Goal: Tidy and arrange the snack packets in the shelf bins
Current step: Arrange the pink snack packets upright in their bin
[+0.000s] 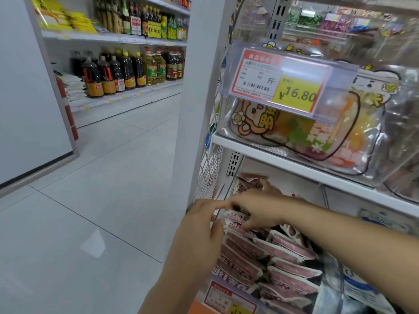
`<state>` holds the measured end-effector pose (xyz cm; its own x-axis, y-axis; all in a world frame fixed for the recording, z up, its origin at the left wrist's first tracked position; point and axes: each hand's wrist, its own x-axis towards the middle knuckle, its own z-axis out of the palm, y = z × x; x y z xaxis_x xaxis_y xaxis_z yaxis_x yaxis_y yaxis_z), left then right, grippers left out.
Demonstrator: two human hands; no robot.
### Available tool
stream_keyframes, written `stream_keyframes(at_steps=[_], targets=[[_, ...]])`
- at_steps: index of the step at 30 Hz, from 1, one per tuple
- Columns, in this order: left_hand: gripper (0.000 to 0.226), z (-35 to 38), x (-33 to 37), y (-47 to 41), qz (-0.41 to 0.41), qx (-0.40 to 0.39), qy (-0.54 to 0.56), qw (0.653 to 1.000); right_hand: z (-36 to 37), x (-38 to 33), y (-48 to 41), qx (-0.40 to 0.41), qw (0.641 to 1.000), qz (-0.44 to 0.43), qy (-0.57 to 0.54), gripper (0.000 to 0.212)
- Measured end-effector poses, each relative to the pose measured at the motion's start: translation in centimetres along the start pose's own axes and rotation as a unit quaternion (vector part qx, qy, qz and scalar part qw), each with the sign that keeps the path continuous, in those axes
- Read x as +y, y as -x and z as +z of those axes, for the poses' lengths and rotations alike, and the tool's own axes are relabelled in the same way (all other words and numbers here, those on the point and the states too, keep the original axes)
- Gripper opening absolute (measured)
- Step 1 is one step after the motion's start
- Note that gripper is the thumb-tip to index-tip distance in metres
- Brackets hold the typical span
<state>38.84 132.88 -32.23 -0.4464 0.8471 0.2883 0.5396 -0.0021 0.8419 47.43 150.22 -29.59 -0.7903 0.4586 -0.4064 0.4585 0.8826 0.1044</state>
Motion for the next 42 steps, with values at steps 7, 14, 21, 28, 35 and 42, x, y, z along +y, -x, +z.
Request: stream_keyframes(at_steps=[7, 14, 21, 28, 35, 42], targets=[[0.031, 0.2, -0.2, 0.0, 0.011, 0.005, -0.014, 1.0, -0.3, 0.4, -0.2, 0.06, 0.997, 0.011, 0.05, 0.035], [0.033, 0.1, 0.0, 0.0, 0.004, 0.013, 0.003, 1.0, -0.7, 2.4, -0.6, 0.142, 0.984, 0.072, -0.083, 0.021], [0.034, 0.2, -0.2, -0.1, 0.011, 0.006, 0.001, 1.0, -0.3, 2.0, 0.1, 0.08, 0.996, -0.024, 0.015, 0.019], [0.032, 0.4, -0.3, -0.2, 0.006, 0.009, 0.001, 1.0, -0.4, 1.5, 0.0, -0.058, 0.994, -0.024, 0.088, 0.081], [0.038, 0.5, -0.2, -0.1, 0.019, 0.013, -0.001, 1.0, 0.5, 0.2, 0.5, 0.065, 0.992, -0.054, 0.092, 0.028], [0.038, 0.1, 0.2, -0.1, 0.014, -0.006, -0.002, 1.0, -1.7, 2.1, 1.6, 0.088, 0.994, 0.006, -0.058, 0.043]])
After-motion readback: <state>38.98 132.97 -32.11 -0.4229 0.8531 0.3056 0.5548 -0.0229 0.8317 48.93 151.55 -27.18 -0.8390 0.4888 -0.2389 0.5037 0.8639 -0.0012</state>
